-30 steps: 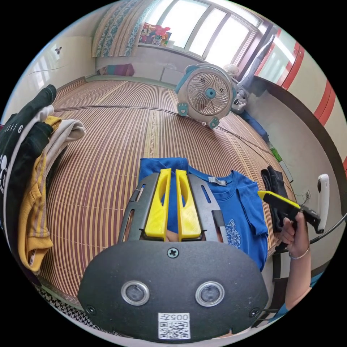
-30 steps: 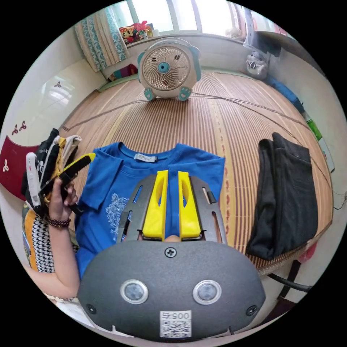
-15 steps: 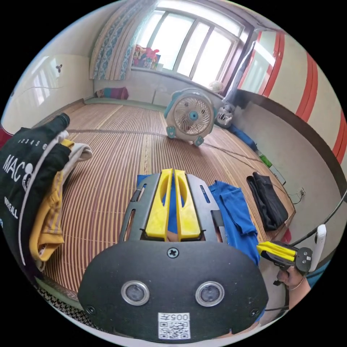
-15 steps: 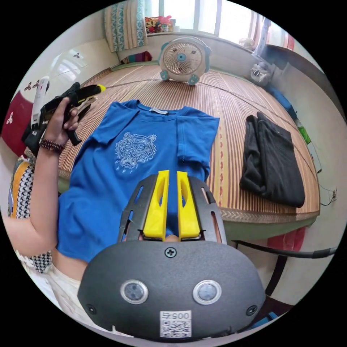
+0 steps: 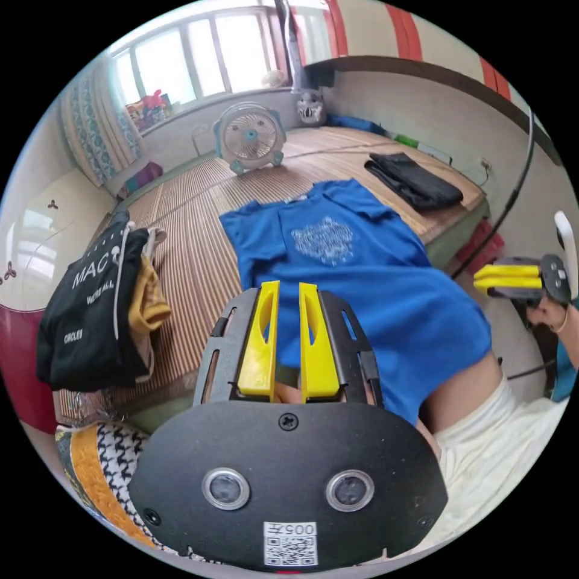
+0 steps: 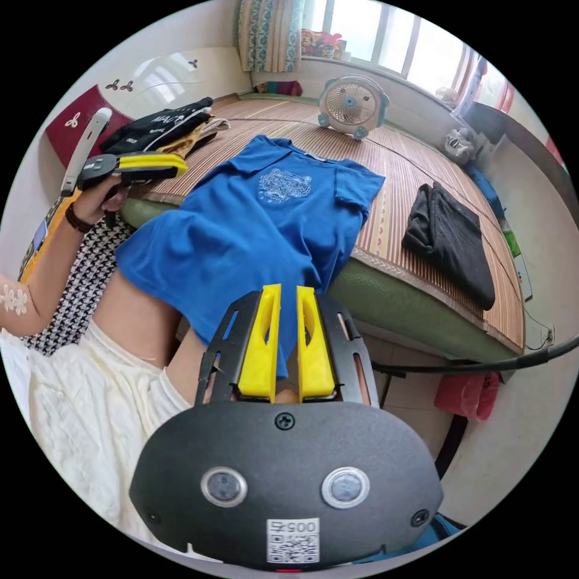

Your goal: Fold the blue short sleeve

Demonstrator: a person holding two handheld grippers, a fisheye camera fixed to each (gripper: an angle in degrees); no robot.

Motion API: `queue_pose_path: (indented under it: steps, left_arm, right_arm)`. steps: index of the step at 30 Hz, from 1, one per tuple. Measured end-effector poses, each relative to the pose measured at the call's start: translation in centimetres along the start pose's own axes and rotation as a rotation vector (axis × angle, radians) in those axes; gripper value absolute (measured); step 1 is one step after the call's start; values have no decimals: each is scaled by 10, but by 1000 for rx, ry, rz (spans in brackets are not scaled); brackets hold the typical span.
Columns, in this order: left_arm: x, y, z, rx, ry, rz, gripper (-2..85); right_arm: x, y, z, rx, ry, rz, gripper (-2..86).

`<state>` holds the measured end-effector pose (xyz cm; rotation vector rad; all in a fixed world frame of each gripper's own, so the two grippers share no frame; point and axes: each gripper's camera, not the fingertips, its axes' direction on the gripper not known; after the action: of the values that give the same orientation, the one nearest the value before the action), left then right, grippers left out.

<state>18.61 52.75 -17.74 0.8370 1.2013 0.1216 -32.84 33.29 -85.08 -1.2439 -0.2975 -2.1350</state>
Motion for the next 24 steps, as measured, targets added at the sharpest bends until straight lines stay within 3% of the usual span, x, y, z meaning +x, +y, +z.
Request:
queue_pose_path:
  steps: [13,24]
  left_arm:
    - [36,118,-91,-90,184,-34,74]
    - [65,147,-110,-85,144,0,84]
  right_arm:
    - [-23,106,-17,50,-67,-58,79]
    - [-33,133,13,79,30,-17,107]
